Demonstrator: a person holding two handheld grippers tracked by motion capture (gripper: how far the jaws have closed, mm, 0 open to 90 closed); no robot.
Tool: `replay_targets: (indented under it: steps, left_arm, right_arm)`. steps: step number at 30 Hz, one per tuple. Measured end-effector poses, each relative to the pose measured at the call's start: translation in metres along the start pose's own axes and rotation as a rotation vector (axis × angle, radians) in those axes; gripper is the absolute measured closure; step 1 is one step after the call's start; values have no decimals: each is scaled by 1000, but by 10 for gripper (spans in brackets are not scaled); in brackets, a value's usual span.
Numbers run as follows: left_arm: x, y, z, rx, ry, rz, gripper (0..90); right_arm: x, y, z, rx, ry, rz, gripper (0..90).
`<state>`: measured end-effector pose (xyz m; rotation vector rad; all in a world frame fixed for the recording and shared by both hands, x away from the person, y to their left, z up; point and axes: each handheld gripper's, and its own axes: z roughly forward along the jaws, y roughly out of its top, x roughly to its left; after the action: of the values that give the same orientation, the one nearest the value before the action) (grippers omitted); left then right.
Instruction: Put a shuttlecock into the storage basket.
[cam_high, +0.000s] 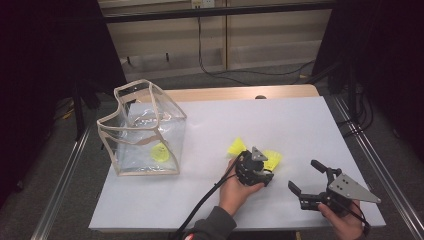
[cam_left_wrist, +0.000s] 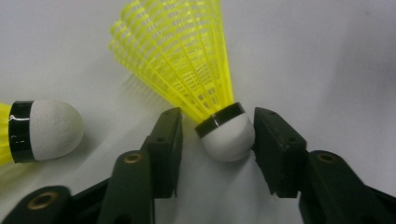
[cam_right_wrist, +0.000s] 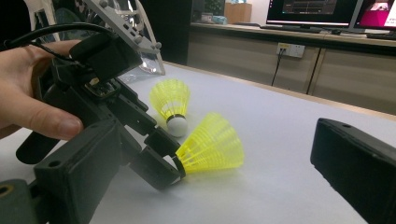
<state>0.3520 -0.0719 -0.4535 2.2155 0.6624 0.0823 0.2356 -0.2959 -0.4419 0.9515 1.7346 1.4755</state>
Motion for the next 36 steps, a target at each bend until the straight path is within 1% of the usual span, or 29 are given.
replay_targets:
  steps: [2, 4, 5, 7, 11, 13, 18, 19, 22, 25, 27, 32, 36]
  left_arm:
    - [-1, 0, 1, -3, -5, -1, 610]
    - [-1, -1, 1, -9, 3, 4, 627]
    - [-1, -1, 1, -10, 0, 1, 647]
    - [1, -1, 0, -11, -13, -22, 648]
    - [2, -1, -1, -3, -38, -49, 649]
    - [2, -1, -3, 6, -43, -53, 649]
    - [4, 0, -10, -7, -77, -74, 649]
    - [5, 0, -11, -5, -79, -70, 650]
    - [8, 2, -17, -16, -87, -84, 649]
    - [11, 2, -22, -16, -93, -99, 650]
    - [12, 3, -25, -20, -95, -96, 650]
    - [14, 3, -31, -12, -101, -93, 650]
    - [17, 3, -36, -15, -109, -108, 650]
  right_arm:
    - [0, 0, 0, 1, 0, -2, 19]
    - [0, 0, 0, 2, -1, -1, 19]
    - [0, 0, 0, 2, -1, -2, 19]
    - [0, 0, 0, 2, -2, -2, 19]
    - [-1, 0, 0, -1, 1, -5, 19]
    - [-1, 0, 0, -1, 0, -4, 19]
    - [-1, 0, 0, 1, -2, -3, 19]
    - [-1, 0, 0, 1, -1, -4, 19]
    - [0, 0, 0, 1, 0, -1, 19]
    - [0, 0, 0, 2, 1, 0, 19]
    - [0, 0, 0, 1, 1, -4, 19]
    - [0, 0, 0, -1, 1, -2, 19]
    - [0, 0, 0, 0, 1, -1, 19]
